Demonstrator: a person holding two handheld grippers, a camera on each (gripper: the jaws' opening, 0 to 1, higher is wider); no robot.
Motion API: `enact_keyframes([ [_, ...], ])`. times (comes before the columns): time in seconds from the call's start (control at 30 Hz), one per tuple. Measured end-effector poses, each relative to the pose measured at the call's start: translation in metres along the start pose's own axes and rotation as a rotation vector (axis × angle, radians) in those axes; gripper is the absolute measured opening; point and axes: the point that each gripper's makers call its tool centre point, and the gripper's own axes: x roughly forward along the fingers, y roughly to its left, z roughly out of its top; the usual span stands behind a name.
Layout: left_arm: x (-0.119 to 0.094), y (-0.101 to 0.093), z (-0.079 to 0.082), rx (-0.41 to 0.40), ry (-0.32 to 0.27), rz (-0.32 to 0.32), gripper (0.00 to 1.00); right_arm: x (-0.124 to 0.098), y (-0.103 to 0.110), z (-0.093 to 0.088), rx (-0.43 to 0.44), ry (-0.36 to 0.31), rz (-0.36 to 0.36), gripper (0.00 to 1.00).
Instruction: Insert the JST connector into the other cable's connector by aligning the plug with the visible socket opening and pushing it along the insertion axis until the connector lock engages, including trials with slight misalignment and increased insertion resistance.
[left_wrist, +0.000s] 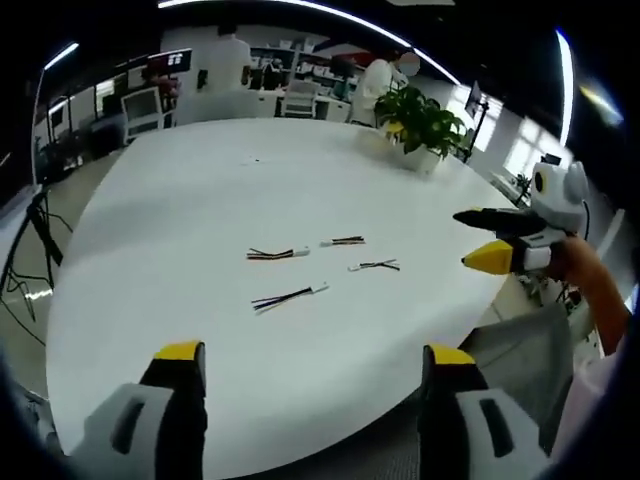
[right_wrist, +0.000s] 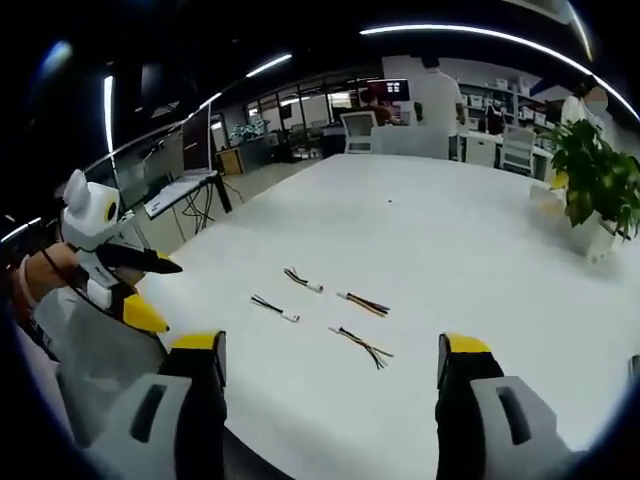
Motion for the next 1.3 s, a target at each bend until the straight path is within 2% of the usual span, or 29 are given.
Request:
enact_keyframes([
  [0.13,0.002,-0.005,0.004,-0.056,-0.018,-0.044,0.85,-0.001,-0.013,0.003,-0.014,0.003,-0.028,0.85],
  [0.57,0.011,0.011,0.02,-0.059,-0.044,-0.011,0.85,0.012,-0.02,0.015,-0.027,-0.004,-0.013,0.79],
  [0.63,0.013,0.007,0.028,-0.112,-0.081,-0.048,0.84,0.017,-0.023,0.018,-0.032,-0.006,-0.006,0.77],
  [0.7,0.015,0.009,0.032,-0.135,-0.094,-0.056,0.82,0.02,-0.023,0.02,-0.036,-0.005,0.002,0.75],
  [0.93,0.026,0.019,0.045,-0.08,-0.097,-0.013,0.81,0.032,-0.024,0.023,-0.04,0.021,0.022,0.73],
  [1.3,0.05,0.016,0.055,-0.066,-0.09,-0.055,0.8,0.052,-0.029,0.028,-0.058,0.038,0.04,0.7],
])
